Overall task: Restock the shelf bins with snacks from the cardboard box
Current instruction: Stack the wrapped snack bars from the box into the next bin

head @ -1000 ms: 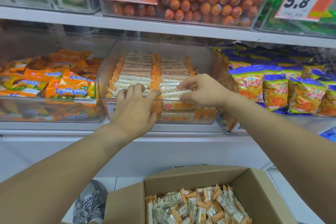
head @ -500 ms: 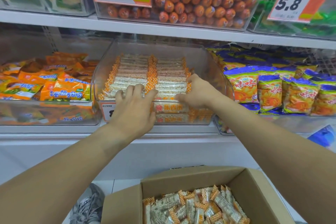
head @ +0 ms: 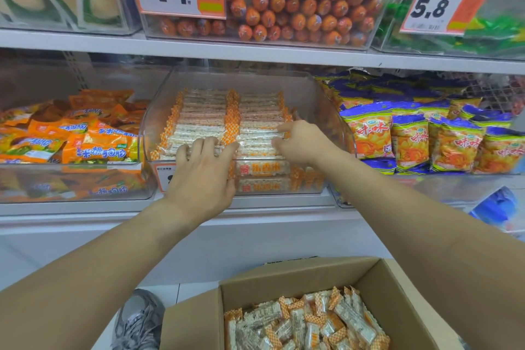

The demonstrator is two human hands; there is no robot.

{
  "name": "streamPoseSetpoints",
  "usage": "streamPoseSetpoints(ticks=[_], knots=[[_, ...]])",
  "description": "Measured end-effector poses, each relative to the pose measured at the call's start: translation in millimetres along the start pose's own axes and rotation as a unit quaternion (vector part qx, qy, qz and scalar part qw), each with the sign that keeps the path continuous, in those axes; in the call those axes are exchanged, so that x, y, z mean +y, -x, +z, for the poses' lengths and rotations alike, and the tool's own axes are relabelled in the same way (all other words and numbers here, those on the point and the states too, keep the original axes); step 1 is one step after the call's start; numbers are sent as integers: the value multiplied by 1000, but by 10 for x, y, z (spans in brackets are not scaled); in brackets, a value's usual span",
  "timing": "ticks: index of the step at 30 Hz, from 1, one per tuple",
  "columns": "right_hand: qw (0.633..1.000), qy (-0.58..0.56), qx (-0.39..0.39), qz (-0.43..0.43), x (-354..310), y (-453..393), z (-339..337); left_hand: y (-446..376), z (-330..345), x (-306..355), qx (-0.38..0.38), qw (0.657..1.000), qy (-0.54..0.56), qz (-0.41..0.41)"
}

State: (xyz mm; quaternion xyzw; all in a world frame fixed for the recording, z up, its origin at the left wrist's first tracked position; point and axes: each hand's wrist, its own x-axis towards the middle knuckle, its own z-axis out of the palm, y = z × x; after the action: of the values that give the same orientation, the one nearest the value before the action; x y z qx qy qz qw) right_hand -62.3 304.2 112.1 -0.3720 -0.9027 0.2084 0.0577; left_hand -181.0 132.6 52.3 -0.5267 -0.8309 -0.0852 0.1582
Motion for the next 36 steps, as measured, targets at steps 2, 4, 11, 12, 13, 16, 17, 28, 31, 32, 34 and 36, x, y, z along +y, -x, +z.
streamPoseSetpoints(ticks=[2,4,11,12,13,16,17,28,31,32,34,36], knots=[[998,3,63,-26,70,71,-29,-2,-26,9,13,1000,19,1],[972,-20,194,-127,134,244,-31,2,-100,28,57,997,52,16],[904,-141,288,-283,737,1070,464,212,-271,438,43,943,326,45],[923,-143,248,-258,913,1137,646,247,-193,508,-22,952,297,68],[945,-139,195,-224,1102,1195,838,280,-87,591,-101,953,272,87],[990,-111,23,-88,1659,1406,1386,504,357,927,-298,909,286,59],[994,-98,-13,-43,1823,1480,1531,617,544,1048,-322,897,300,34],[964,-58,-150,213,3245,2146,2490,2070,2246,1697,-454,828,295,-145],[963,-46,-155,217,3250,2245,2636,2146,2384,1713,-459,844,250,-118],[961,-30,-156,224,3220,2275,2665,2158,2397,1724,-462,850,232,-101],[958,-4,-162,238,3103,2278,2683,2171,2424,1713,-457,855,221,-104],[949,-4,-211,234,2916,2214,2646,2140,2431,1678,-448,849,244,-137]])
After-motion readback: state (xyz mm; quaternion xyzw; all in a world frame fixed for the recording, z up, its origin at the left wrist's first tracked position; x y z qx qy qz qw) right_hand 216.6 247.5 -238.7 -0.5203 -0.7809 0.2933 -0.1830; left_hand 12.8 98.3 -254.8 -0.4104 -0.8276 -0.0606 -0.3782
